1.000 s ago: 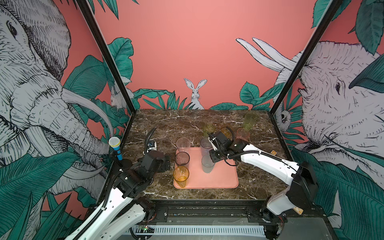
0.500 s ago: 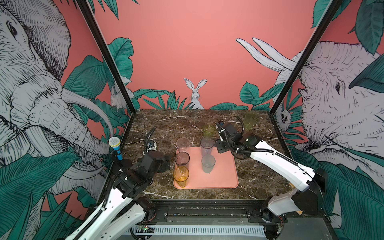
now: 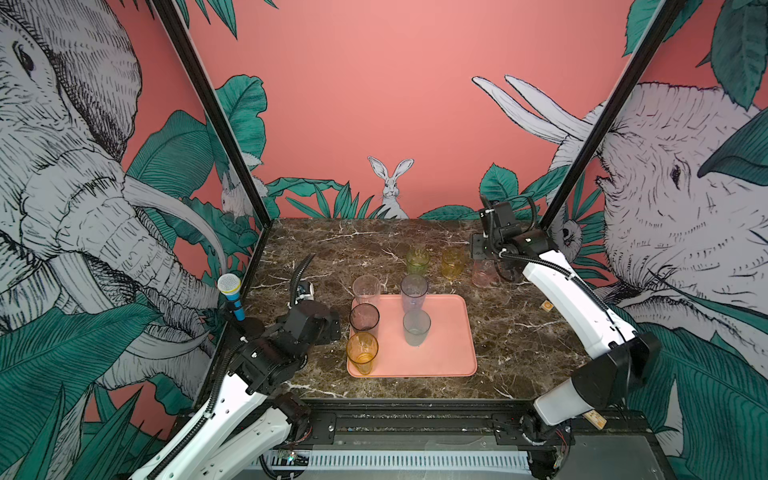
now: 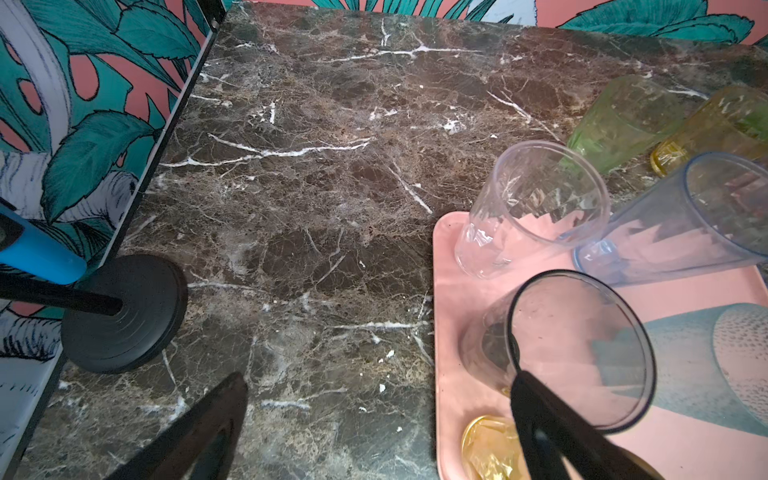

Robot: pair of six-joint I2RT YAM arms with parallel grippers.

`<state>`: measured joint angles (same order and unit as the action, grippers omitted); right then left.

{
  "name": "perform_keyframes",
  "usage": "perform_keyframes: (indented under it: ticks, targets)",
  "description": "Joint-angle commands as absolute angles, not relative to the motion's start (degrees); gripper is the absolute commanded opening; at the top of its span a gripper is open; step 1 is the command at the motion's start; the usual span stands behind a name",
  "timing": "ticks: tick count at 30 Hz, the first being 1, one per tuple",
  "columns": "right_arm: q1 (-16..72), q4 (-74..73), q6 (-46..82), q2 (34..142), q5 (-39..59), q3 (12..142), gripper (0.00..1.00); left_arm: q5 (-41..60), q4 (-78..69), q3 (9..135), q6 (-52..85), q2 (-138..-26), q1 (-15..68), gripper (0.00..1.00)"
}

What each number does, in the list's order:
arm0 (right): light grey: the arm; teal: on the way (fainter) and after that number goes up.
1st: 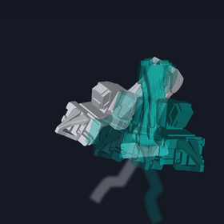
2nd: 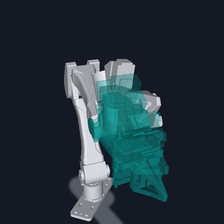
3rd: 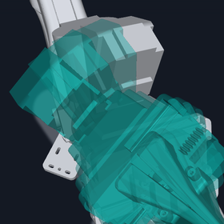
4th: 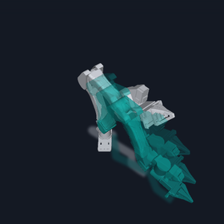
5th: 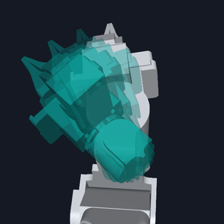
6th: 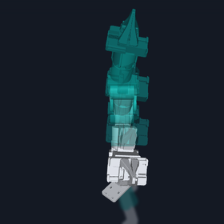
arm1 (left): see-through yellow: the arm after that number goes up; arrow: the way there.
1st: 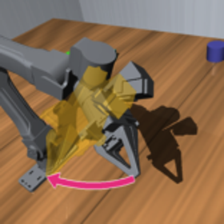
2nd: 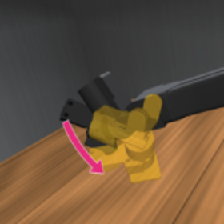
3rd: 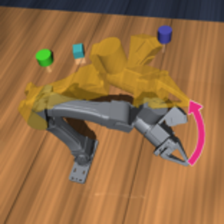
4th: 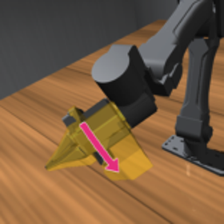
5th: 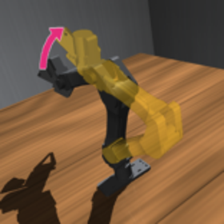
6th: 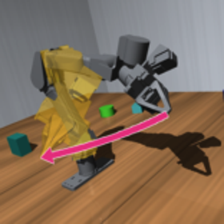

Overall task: Place the glasses into the tray
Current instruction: 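Open the right gripper and raise it away from the teal cup, then move the right gripper over the green glass farthest from the robot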

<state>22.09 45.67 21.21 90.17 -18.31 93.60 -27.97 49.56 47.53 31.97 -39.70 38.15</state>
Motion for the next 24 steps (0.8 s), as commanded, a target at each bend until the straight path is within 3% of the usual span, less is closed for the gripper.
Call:
perform_keyframes:
  ticks: [1,24]
  targets:
    - [19.16,44.64,21.44,92.83,-16.99,96.97,0.68,-29.17,49.53,47.46,32.21,-39.9,37.97,0.99]
    - [1.13,49.2,24.96,111.33,-6.92,115.77,0.7,-28.65,48.44,48.26,31.09,-42.1,37.97,0.99]
